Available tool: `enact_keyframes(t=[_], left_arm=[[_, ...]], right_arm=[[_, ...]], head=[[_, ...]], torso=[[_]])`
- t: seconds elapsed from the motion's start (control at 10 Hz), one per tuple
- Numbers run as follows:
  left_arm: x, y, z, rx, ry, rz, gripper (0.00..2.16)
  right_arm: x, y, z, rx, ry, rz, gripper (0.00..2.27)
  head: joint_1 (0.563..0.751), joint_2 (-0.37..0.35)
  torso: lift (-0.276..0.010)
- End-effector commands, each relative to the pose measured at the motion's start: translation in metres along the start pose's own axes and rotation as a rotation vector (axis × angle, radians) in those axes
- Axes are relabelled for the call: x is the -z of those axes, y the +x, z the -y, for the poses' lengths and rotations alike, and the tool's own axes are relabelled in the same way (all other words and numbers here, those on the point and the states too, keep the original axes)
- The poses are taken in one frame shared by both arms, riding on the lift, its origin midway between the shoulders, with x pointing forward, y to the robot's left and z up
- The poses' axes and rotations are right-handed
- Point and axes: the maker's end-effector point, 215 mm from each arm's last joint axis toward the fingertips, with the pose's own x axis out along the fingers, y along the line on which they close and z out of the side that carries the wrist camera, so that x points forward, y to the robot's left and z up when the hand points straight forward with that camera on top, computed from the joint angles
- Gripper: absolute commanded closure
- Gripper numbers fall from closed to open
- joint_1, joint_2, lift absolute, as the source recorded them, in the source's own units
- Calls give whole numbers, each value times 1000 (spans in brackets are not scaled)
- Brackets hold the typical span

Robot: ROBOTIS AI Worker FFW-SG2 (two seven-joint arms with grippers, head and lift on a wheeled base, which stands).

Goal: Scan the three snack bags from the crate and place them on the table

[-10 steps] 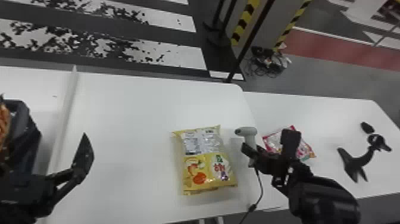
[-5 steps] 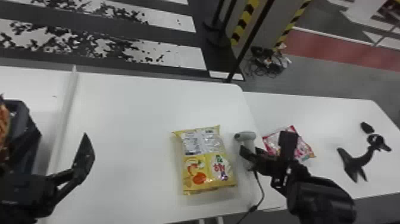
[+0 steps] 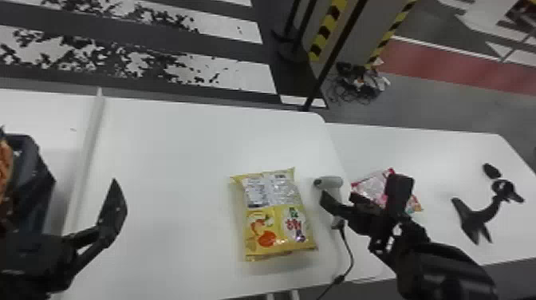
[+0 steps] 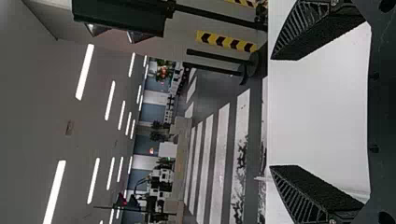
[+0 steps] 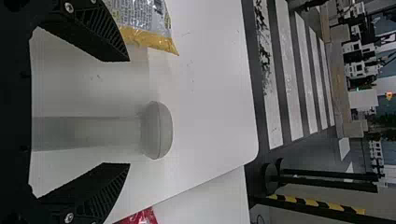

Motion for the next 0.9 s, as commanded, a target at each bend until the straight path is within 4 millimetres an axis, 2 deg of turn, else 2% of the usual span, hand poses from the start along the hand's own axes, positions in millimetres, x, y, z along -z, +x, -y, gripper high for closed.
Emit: enact_keyframes(t=[0.0,0.1,0.4,0.8], left_arm=[[2,0,1,1,-2,-3,33],[2,0,1,1,-2,-3,33],[2,-1,2,1,-2,-3,33],[1,-5,-1,-2,0,3,33]], right_arm=[[-3,-13,-15,-32,30,-7,73],[-3,-21,-29,-69,48,-18,76],[21,-41,-75,-222,200,-156,83],[46,-34,-85,-288,307,-236,90]], head=[[695,-350],[695,-350],[695,-344],[695,-308]], torso=[[-62],[-62],[-62],[-62]])
